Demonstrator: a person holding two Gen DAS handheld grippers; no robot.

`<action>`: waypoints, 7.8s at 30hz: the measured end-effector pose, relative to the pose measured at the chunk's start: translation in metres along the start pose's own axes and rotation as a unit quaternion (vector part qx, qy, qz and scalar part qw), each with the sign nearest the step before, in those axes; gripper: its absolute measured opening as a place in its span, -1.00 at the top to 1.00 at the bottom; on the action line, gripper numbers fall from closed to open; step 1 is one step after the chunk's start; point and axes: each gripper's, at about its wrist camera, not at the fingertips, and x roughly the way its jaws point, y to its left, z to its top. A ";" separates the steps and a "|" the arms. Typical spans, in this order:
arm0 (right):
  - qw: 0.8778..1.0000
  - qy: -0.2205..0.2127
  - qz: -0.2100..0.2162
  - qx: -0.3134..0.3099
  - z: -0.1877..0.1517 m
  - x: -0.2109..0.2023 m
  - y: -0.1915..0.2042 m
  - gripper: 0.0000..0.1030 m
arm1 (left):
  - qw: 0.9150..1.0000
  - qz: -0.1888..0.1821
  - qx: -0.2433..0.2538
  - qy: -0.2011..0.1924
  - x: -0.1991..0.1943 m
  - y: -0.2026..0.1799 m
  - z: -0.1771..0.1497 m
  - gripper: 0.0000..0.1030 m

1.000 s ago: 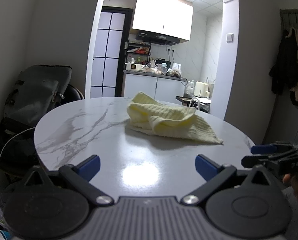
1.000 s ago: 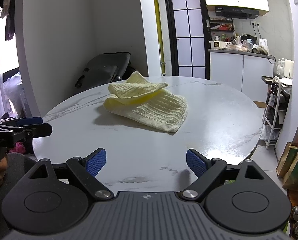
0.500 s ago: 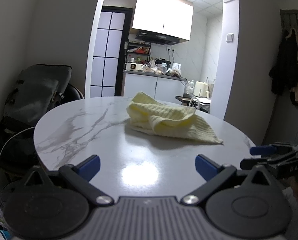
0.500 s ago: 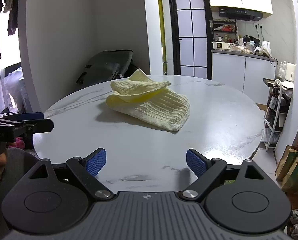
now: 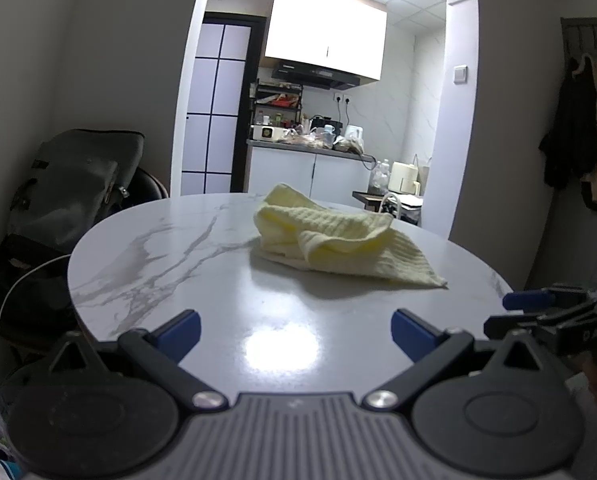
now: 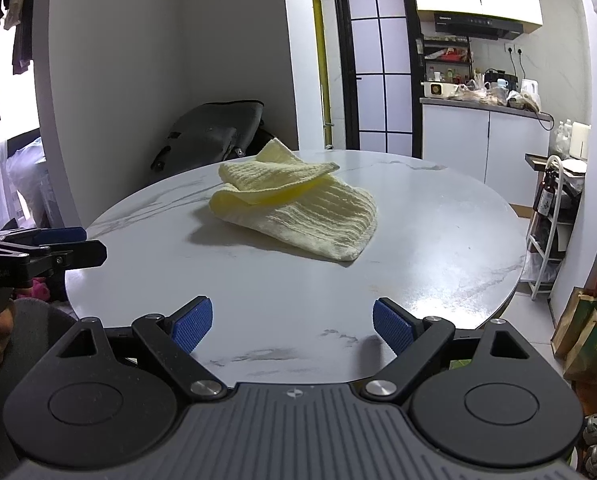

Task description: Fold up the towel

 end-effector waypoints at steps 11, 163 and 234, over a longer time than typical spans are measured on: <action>1.000 0.000 0.000 0.004 0.003 0.002 -0.004 -0.76 | 1.000 -0.002 -0.005 0.000 0.000 0.001 0.001 -0.99; 0.995 0.075 0.034 -0.053 0.061 0.090 -0.035 0.31 | 0.994 -0.039 0.051 0.089 0.120 -0.062 0.094 -0.52; 0.992 0.075 0.074 -0.066 0.052 0.077 -0.023 0.64 | 0.994 -0.005 0.048 0.102 0.168 -0.068 0.101 0.37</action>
